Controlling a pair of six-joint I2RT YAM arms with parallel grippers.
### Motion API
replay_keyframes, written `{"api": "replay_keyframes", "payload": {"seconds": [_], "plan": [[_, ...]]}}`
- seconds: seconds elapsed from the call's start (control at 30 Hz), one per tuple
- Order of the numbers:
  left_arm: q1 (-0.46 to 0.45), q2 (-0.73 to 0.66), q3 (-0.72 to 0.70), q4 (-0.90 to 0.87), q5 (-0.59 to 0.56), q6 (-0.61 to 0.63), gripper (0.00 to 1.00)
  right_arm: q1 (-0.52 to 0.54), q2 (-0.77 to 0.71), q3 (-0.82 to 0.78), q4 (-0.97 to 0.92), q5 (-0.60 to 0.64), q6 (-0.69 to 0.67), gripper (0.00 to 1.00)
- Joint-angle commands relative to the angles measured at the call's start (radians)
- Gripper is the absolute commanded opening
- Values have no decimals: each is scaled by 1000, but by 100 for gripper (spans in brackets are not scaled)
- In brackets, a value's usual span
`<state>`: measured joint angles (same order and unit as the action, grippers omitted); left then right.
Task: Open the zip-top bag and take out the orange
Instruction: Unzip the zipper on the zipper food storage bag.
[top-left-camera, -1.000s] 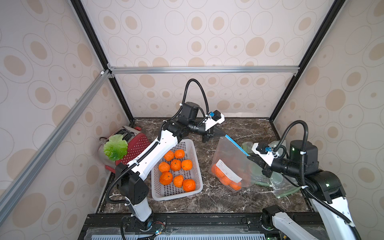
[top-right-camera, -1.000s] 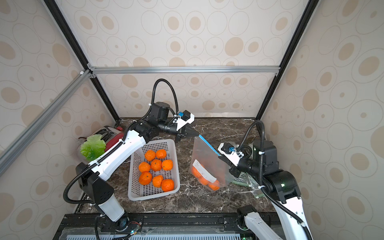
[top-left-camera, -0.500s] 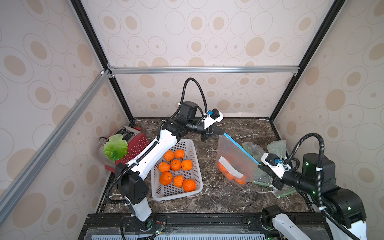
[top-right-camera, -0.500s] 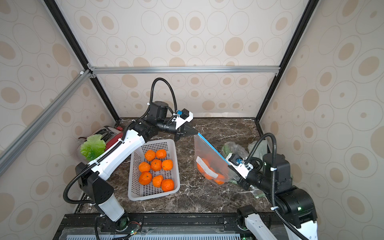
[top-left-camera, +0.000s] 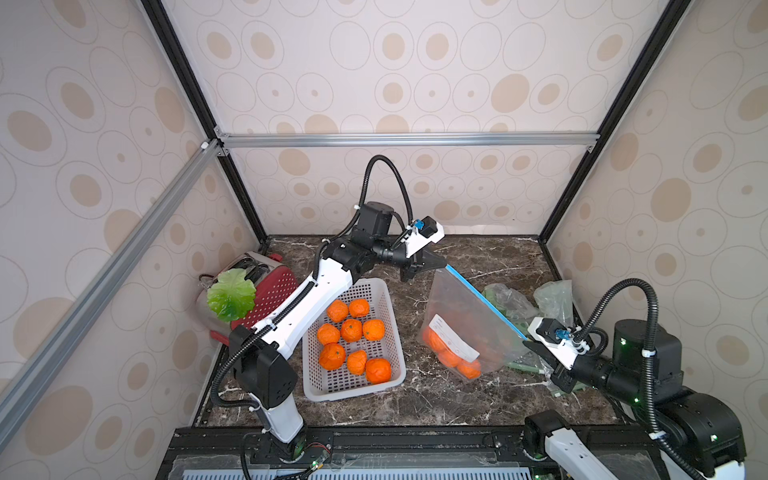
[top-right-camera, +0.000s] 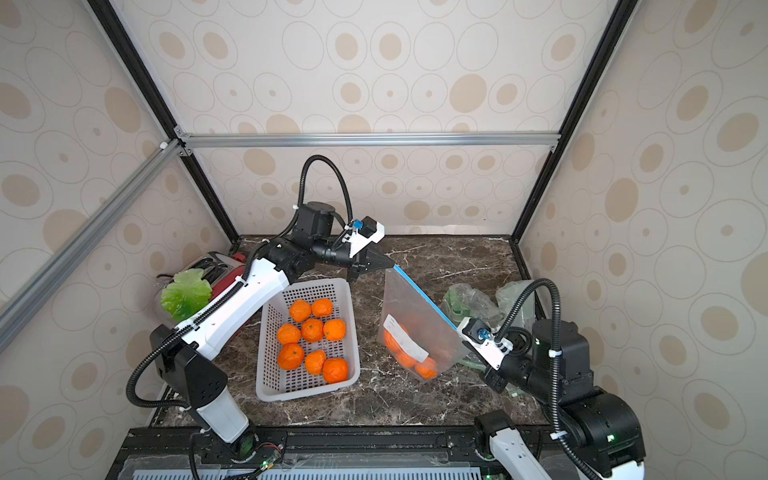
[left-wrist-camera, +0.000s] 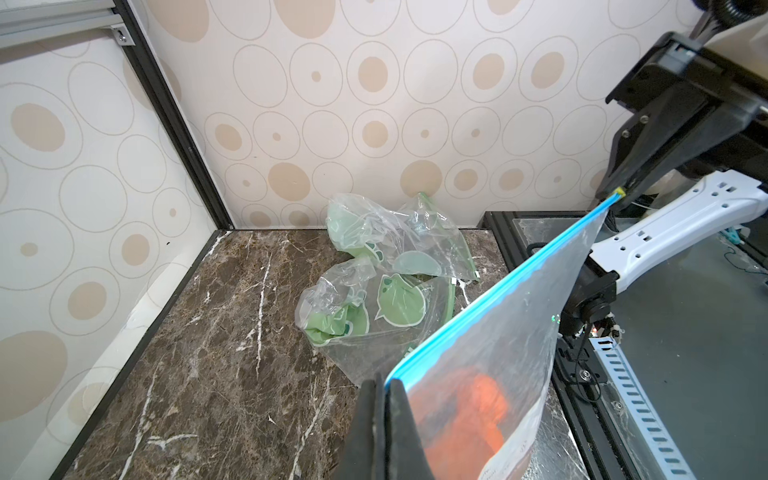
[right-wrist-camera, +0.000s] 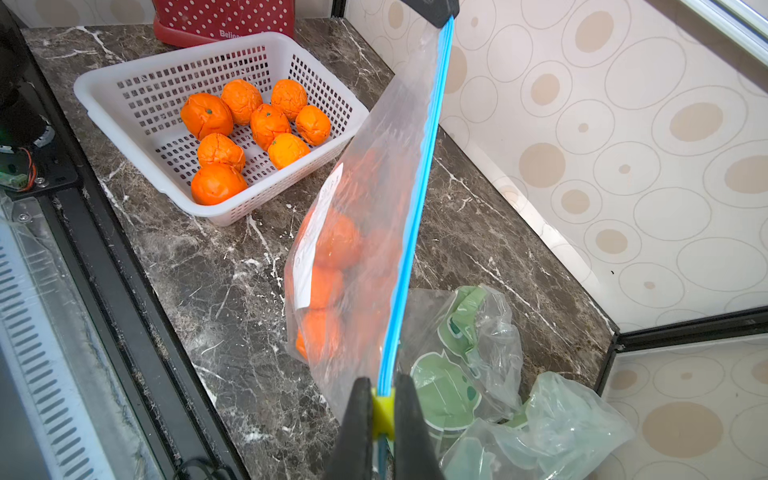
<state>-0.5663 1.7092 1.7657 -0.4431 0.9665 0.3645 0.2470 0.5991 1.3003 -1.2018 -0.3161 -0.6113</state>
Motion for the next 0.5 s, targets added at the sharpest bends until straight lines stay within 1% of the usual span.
{"api": "replay_keyframes", "payload": {"seconds": [0.0, 0.13, 0.23, 0.3, 0.37, 0.47], "plan": [[76, -11, 17, 51, -106, 15, 0, 0, -25, -10, -134, 12, -16, 0], [76, -10, -7, 100, -100, -15, 0, 1, 1, -33, -45, -19, 18, 0], [77, 6, -19, 200, -166, -78, 0, 1, 43, -63, 115, -28, 56, 0], [76, 40, 23, 223, -224, -109, 0, 1, 88, -72, 246, -22, 82, 6], [79, 86, 90, 211, -274, -125, 0, 1, 162, -69, 387, -18, 90, 7], [91, 130, 163, 218, -351, -153, 0, 1, 300, -1, 505, -39, 52, 5]]}}
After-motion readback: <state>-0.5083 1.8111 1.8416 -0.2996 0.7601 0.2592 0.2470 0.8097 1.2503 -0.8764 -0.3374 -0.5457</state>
